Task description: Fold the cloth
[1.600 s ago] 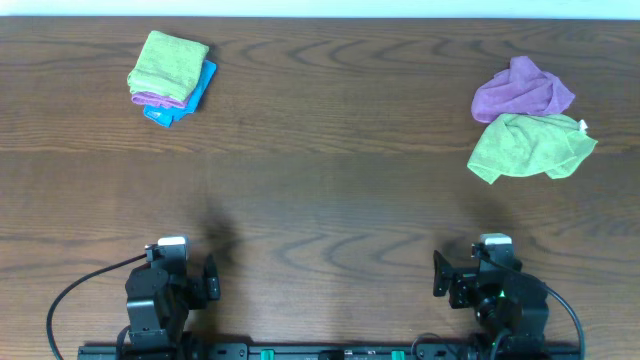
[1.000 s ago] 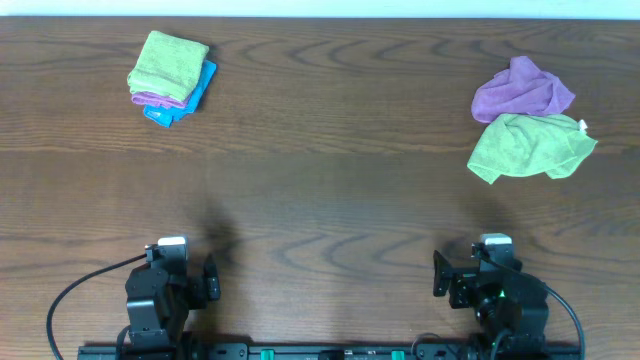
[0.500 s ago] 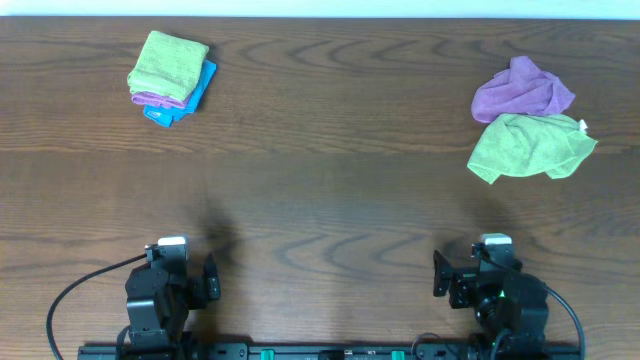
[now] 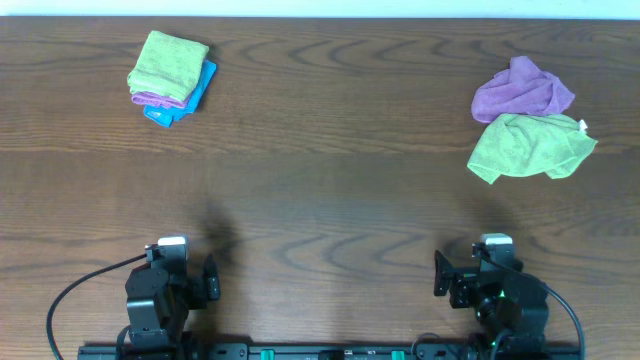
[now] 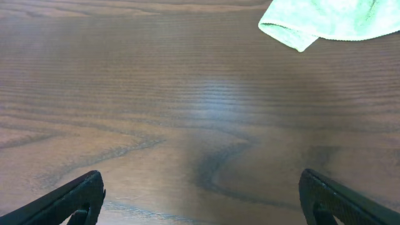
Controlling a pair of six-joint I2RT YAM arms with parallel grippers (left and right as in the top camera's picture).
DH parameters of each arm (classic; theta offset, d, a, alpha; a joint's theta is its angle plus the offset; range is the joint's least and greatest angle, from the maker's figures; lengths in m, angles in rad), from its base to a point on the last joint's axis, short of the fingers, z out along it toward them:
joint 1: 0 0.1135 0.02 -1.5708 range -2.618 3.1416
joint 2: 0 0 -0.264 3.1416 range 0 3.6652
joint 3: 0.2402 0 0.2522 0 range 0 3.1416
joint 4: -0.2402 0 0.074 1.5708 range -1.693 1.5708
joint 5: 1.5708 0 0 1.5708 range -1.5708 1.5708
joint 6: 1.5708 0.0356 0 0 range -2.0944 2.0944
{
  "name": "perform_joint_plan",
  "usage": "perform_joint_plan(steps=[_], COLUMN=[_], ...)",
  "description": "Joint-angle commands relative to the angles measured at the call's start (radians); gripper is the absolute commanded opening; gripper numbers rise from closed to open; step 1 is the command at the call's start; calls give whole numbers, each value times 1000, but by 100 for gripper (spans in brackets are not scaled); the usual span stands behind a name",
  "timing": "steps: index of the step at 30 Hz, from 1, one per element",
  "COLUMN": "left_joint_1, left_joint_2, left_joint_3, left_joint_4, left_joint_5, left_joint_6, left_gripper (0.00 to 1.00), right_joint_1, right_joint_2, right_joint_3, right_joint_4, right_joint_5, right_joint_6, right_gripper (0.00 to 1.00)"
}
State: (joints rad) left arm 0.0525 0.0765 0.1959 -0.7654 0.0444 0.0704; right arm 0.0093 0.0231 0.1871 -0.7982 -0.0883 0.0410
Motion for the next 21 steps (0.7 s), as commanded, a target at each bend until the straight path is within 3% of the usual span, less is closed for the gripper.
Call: perform_joint_plan(steps=[1,11,21], left_joint_1=[7,7,7], left_joint_2=[-7,-7,-7], left_joint_3=[-23,-23,-23], left_joint_4=[-15,-15,-15], left_joint_5=[-19,-19,-19], left_joint_6=[-15,-15,-15], left_gripper=[95,95,95], right_joint_1=[-12,-13,-43], right_joint_2=[-13,68,547], right_joint_3=[-11,99,484], right_joint_4=[2,10,-3], right_joint_5=[13,48,169], right_joint_6=[-12,46,131], right_gripper=[99,99,99])
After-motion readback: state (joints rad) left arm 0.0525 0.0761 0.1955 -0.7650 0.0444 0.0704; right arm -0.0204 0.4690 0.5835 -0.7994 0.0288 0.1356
